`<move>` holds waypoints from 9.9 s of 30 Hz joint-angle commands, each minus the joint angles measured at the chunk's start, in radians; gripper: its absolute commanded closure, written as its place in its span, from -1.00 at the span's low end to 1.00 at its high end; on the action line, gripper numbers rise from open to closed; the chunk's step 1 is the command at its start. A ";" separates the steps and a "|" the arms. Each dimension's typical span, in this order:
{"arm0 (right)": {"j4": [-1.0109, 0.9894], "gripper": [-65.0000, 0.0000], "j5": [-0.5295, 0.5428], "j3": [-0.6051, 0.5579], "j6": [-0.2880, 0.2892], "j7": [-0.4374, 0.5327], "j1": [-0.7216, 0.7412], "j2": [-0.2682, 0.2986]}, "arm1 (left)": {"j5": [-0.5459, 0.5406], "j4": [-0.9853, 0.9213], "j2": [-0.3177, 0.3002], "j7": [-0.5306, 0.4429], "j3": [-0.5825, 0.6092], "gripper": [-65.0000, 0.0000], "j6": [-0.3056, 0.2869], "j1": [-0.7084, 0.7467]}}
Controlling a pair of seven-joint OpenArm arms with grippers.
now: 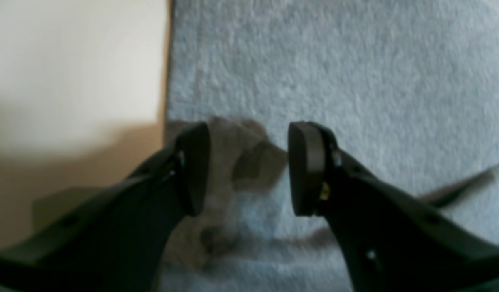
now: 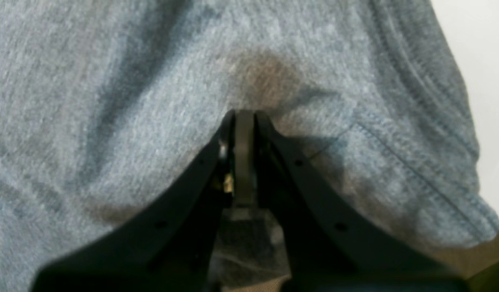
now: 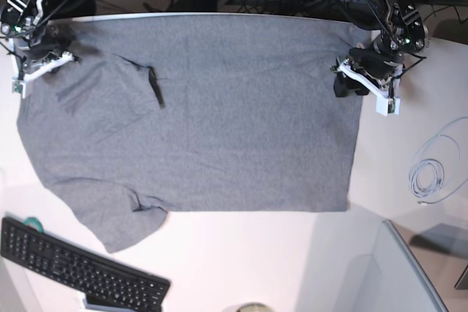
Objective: Layout the t-shirt on the table in an organized manner, then fold the t-shirt properly
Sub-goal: 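Drag the corner held by the left gripper toward the shirt center, then pull the left gripper's corner outward away from the right gripper, then adjust the left gripper's corner grip to straighten the shirt edge, then release the collar-edge corners and move both grippers to the shirt's sides, then grasp the shirt side edge near the sleeve with the right gripper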
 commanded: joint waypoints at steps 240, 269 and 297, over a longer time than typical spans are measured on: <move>-0.933 1.00 0.008 -0.174 0.004 0.391 0.675 0.375 | 0.075 0.121 -0.037 -0.079 -0.206 1.00 0.049 0.030; 0.203 0.81 0.009 -0.168 0.114 -0.396 0.200 0.006 | 0.084 0.120 -0.034 -0.077 -0.200 1.00 0.052 0.007; -0.844 -0.14 0.008 -0.170 -0.058 0.110 0.707 0.280 | 0.084 0.083 -0.063 -0.080 -0.211 1.00 0.052 0.015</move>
